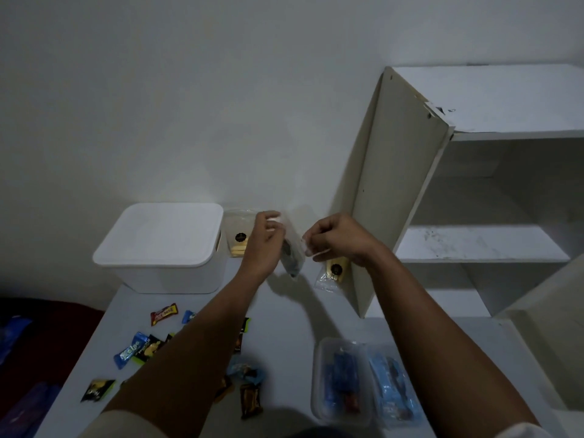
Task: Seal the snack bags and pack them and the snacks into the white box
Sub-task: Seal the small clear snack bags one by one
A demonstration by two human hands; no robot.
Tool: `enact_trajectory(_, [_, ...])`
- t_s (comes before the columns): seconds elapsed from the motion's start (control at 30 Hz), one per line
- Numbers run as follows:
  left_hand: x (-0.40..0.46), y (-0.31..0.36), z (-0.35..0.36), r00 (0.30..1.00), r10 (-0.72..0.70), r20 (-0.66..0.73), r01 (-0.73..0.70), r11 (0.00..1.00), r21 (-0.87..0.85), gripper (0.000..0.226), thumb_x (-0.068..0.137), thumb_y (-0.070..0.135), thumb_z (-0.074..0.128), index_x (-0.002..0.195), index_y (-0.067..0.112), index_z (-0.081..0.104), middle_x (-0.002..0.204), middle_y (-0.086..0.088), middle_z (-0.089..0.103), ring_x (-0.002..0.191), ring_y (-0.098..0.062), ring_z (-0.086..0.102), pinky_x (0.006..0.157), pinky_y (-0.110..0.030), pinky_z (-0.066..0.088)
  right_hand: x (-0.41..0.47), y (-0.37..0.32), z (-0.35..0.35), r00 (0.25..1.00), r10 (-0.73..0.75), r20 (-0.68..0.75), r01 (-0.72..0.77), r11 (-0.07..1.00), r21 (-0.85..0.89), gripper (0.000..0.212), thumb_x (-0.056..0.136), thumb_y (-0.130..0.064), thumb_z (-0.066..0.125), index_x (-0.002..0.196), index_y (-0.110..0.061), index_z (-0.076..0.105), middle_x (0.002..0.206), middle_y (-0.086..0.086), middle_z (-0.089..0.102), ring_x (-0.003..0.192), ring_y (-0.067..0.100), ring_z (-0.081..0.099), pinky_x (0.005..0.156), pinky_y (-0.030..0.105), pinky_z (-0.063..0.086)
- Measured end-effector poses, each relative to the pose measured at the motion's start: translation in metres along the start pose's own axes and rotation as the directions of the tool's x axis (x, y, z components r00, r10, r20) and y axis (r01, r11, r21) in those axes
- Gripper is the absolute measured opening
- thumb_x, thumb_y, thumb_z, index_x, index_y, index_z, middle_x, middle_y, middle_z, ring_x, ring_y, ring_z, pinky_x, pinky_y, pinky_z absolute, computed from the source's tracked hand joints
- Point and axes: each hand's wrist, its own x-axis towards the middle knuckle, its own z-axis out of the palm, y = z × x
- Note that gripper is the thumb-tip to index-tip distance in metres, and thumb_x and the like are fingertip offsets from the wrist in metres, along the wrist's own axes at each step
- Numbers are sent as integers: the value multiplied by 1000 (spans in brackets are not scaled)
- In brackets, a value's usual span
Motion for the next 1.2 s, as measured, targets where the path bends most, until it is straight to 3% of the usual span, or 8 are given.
enact_trajectory(0.1, [3, -2, -7, 999, -26, 34, 25, 999, 31, 47, 95, 12, 53, 138, 29, 50, 130, 3, 54, 117, -15, 54, 94, -34, 51, -9, -4, -18, 985, 15, 173, -8, 999, -38, 16, 88, 11, 62, 101, 10, 72, 90, 23, 75, 80, 22, 76, 77, 36, 65])
enact_trajectory(0.2, [3, -11, -3, 981, -53, 185, 38, 996, 82, 17, 94, 16, 60, 107, 22, 68, 107, 2, 71, 101, -12, 65, 89, -33, 50, -11, -2, -30, 977, 14, 214, -16, 1000, 7, 18, 90, 11, 60, 104, 11, 71, 87, 19, 75, 76, 20, 77, 75, 33, 65])
enact_trajectory(0.43, [-4, -44, 13, 982, -158, 106, 164, 986, -43, 33, 99, 33, 57, 100, 0, 62, 105, -16, 72, 104, -31, 69, 98, -51, 54, -3, 56, -14, 997, 47, -60, -31, 970, 242, 30, 87, -38, 78, 111, -21, 75, 103, 8, 77, 98, 22, 74, 82, 39, 58])
enact_trajectory(0.53, [0, -63, 18, 968, -215, 132, 226, 971, -77, 30, 103, 29, 54, 103, 0, 63, 104, -18, 73, 102, -33, 70, 98, -54, 54, 8, 103, 14, 994, 84, -68, -73, 985, 154, 35, 88, -23, 79, 121, -25, 70, 111, 9, 73, 97, 16, 66, 81, 39, 50])
enact_trajectory(0.67, [11, -75, 29, 967, -203, 155, 197, 979, 53, 25, 102, 27, 53, 101, 6, 68, 99, -8, 76, 94, -23, 73, 91, -50, 58, 32, 147, 44, 978, 174, -113, -149, 968, 204, 15, 96, -8, 67, 94, -21, 74, 92, 2, 72, 88, 18, 67, 81, 44, 58])
enact_trajectory(0.83, [42, -106, 43, 955, -257, 150, 225, 953, 202, 31, 99, 17, 60, 129, 11, 52, 117, -4, 63, 99, -14, 65, 71, -16, 54, 90, 164, 50, 925, 264, -273, -211, 955, 207, 19, 98, -2, 56, 91, -11, 71, 93, 4, 72, 88, 17, 66, 85, 35, 53])
enact_trajectory(1.0, [93, -155, 66, 898, -378, 223, 333, 918, 216, 63, 90, 9, 70, 145, 15, 39, 133, -5, 58, 122, -23, 60, 105, -43, 49, 168, 178, 44, 870, 342, -354, -265, 931, 249, 18, 102, -8, 53, 103, 1, 69, 106, 15, 70, 100, 27, 65, 98, 40, 51])
enact_trajectory(1.2, [155, -199, 87, 865, -475, 164, 445, 875, 190, 71, 76, 22, 81, 138, 21, 46, 129, 4, 57, 117, -18, 58, 101, -42, 50, 244, 199, 40, 873, 343, -348, -274, 933, 232, 18, 103, -7, 51, 102, 7, 63, 97, 16, 65, 93, 21, 60, 82, 27, 51])
